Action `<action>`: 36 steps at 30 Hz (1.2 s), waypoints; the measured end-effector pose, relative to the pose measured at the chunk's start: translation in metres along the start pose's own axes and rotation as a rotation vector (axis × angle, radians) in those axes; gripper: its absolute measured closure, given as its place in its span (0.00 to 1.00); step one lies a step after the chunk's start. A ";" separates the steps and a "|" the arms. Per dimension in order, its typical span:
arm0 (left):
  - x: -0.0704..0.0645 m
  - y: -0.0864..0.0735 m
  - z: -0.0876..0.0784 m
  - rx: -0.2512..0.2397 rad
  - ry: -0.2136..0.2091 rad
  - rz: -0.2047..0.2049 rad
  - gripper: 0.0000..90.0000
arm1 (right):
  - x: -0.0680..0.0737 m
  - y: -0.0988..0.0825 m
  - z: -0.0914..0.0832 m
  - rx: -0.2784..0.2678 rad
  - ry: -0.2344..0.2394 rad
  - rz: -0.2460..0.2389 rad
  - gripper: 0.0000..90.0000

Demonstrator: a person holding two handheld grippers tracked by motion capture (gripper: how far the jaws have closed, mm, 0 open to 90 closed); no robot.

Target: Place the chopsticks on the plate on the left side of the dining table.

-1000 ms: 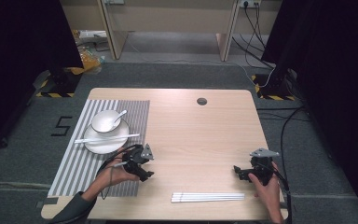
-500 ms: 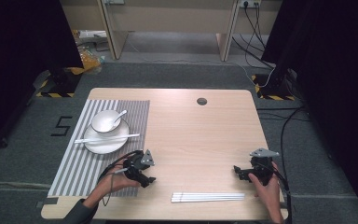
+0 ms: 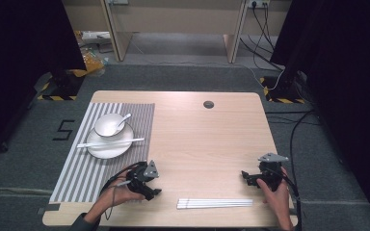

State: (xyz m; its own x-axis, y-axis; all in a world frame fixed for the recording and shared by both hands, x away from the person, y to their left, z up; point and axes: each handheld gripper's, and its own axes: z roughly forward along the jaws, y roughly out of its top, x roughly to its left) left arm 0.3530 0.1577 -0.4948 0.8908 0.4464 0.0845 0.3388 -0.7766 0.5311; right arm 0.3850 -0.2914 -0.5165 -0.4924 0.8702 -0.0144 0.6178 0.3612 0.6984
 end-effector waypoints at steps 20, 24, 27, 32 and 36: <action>-0.013 -0.024 -0.004 -0.100 -0.054 -0.096 0.27 | 0.000 0.000 0.000 0.000 0.000 0.000 0.00; -0.016 -0.028 -0.004 -0.119 -0.050 -0.102 0.25 | 0.000 0.000 0.000 0.000 0.000 -0.001 0.00; -0.018 -0.031 -0.003 -0.150 -0.040 -0.113 0.25 | 0.000 0.000 0.000 0.000 -0.001 -0.001 0.00; -0.020 -0.037 -0.002 -0.201 -0.029 -0.128 0.24 | 0.000 0.000 0.000 0.000 -0.001 -0.001 0.00; -0.022 -0.043 -0.001 -0.246 -0.020 -0.136 0.24 | 0.000 0.000 0.000 -0.001 -0.001 -0.001 0.01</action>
State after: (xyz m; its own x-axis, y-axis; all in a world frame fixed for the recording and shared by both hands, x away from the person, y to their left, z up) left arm 0.3183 0.1817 -0.5185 0.8489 0.5284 -0.0166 0.3739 -0.5778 0.7255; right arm 0.3849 -0.2913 -0.5165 -0.4925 0.8702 -0.0153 0.6166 0.3613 0.6994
